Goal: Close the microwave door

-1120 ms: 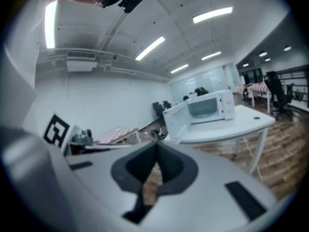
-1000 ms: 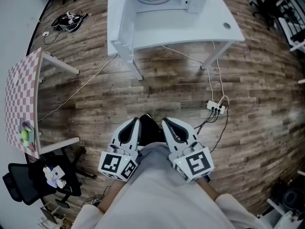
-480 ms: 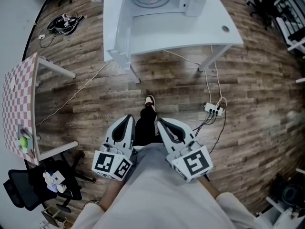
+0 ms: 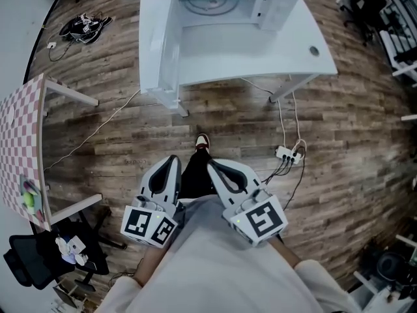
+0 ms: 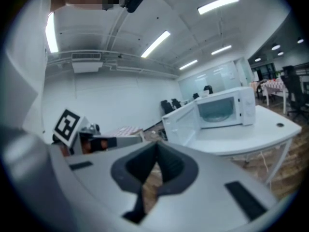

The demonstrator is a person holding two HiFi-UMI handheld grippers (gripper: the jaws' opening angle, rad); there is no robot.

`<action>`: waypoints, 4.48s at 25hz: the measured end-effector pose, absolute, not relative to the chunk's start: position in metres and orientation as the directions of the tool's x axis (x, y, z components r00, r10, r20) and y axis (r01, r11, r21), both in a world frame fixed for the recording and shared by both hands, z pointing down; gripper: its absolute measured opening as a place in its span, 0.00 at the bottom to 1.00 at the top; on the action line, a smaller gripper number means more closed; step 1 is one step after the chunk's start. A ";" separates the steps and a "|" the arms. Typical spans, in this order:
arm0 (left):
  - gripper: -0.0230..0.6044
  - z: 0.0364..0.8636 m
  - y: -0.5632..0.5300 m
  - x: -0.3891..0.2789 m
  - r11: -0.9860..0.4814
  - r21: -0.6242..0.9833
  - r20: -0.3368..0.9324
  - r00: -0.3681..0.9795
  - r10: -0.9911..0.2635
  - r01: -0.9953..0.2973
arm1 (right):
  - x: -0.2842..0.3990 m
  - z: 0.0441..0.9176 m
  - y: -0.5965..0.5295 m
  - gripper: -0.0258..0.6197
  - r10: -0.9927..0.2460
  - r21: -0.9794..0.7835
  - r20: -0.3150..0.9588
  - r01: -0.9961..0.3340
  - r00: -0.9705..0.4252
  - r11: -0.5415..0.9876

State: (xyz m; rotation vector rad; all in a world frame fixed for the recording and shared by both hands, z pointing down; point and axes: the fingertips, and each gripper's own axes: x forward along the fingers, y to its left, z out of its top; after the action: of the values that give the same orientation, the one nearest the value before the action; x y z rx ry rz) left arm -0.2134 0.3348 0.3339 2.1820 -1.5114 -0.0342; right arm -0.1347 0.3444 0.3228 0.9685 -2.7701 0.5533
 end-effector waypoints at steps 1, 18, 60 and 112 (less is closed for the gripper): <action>0.06 0.334 0.329 -0.216 -0.267 0.400 0.249 0.384 -0.889 -0.877 | -0.137 0.323 0.338 0.07 -0.566 -0.294 0.263 -0.624 -0.781 0.724; 0.06 0.305 0.247 -0.258 -0.286 0.409 0.203 0.392 -0.897 -0.867 | -0.185 0.306 0.257 0.07 -0.509 -0.291 0.244 -0.563 -0.826 0.774; 0.06 0.338 0.153 -0.314 -0.262 0.399 0.280 0.389 -0.878 -0.879 | -0.217 0.296 0.151 0.07 -0.487 -0.301 0.226 -0.536 -0.844 0.789; 0.06 0.334 0.108 -0.233 -0.406 0.422 0.279 0.542 -0.793 -0.811 | -0.138 0.306 0.111 0.07 -0.610 -0.351 0.241 -0.654 -0.755 0.671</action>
State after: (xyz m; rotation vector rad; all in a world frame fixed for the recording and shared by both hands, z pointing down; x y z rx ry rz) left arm -0.2332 0.1077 0.3343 2.2688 -1.2944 0.0464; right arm -0.1380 0.1107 0.3061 1.0532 -2.7762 0.6446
